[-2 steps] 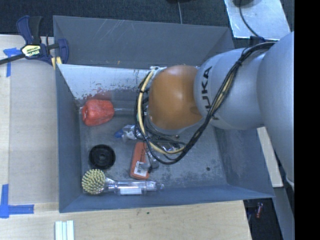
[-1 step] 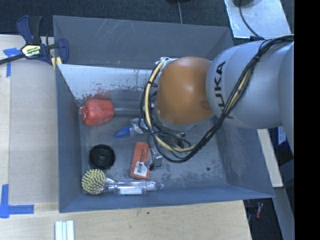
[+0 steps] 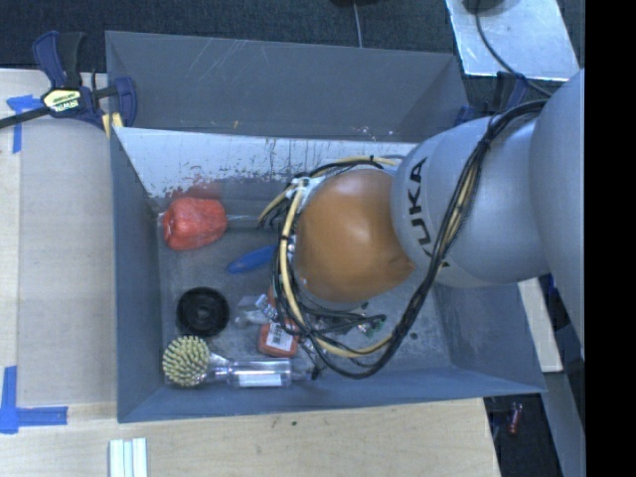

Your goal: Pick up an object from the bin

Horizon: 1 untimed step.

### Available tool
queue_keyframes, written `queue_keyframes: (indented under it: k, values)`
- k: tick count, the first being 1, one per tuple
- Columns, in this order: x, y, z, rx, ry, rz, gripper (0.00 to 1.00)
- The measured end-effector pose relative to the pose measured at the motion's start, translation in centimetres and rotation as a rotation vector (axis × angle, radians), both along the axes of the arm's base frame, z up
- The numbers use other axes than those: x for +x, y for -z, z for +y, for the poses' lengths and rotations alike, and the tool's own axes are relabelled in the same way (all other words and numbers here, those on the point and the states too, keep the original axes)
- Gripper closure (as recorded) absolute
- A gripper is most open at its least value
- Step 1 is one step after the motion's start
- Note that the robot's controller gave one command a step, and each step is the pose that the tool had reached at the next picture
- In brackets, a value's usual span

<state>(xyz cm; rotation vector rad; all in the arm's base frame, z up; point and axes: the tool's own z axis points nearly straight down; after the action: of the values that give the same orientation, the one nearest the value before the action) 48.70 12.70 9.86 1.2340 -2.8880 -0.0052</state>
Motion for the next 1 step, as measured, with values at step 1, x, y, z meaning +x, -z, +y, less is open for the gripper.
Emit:
queue_keyframes:
  k: [1]
  values:
    - [3.81,2.8,-2.61,0.001,0.117,-0.013,0.0]
